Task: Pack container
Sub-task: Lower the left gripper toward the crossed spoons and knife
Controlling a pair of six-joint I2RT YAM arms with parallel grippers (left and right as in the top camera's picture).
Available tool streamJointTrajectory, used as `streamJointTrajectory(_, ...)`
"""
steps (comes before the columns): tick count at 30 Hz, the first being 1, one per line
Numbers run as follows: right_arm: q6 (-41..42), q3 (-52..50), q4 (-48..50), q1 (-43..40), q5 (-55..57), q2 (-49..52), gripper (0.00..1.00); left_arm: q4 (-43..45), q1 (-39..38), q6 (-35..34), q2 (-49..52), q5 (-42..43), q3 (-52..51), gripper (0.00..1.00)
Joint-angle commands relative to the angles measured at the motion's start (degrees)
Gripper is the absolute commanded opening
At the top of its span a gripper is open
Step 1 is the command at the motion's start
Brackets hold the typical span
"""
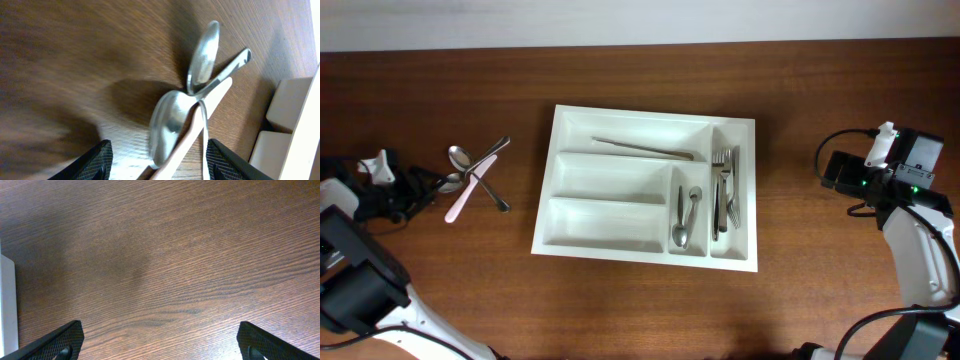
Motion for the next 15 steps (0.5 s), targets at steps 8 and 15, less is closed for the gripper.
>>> streamJointTrajectory(8,-0.37,0.66,-0.02,-0.31,-0.28,0.31,0.99,1.25,-1.66,-0.39,0.76,-1.05,-0.39,0.53)
streamJointTrajectory(15,-0.37,0.66,-0.02,-0.31,-0.28,0.31,0.99,1.27,-1.66,-0.76,0.79,-3.04,-0.39,0.49)
